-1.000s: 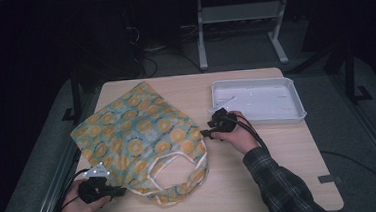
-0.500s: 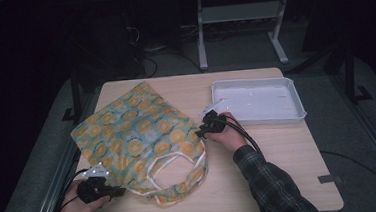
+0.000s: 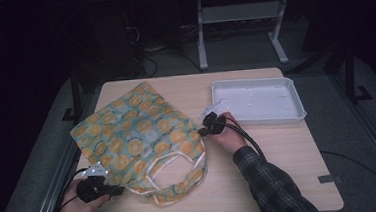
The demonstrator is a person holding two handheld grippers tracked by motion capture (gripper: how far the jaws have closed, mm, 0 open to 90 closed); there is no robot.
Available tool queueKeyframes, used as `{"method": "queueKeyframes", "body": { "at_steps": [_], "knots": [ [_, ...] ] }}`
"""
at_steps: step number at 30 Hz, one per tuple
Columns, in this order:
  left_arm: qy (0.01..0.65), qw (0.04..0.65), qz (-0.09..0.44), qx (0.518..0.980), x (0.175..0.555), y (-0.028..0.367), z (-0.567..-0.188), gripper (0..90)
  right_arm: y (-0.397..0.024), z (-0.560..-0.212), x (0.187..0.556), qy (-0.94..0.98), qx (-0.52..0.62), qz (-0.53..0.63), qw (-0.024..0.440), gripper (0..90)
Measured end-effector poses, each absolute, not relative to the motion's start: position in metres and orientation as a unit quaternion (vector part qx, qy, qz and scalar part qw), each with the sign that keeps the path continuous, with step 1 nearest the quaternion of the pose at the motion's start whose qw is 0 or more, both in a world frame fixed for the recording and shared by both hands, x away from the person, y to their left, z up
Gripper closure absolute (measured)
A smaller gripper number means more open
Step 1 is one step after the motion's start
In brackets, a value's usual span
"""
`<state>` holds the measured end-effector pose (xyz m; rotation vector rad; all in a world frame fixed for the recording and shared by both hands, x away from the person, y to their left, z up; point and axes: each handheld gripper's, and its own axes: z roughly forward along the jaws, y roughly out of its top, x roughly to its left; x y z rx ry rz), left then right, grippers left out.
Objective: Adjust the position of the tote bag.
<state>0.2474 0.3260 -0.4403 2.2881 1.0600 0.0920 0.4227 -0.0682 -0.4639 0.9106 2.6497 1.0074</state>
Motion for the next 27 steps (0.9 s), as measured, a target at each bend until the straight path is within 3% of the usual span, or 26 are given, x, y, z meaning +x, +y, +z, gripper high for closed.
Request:
{"method": "queueKeyframes", "body": {
  "at_steps": [27],
  "knots": [
    [0.41, 0.318, 0.062, 0.853, 0.284, 0.322, -0.439, 88.5, -0.112, -0.448, 0.394, 0.898, 0.319, 0.297, 0.063, 90.0]
  ]
}}
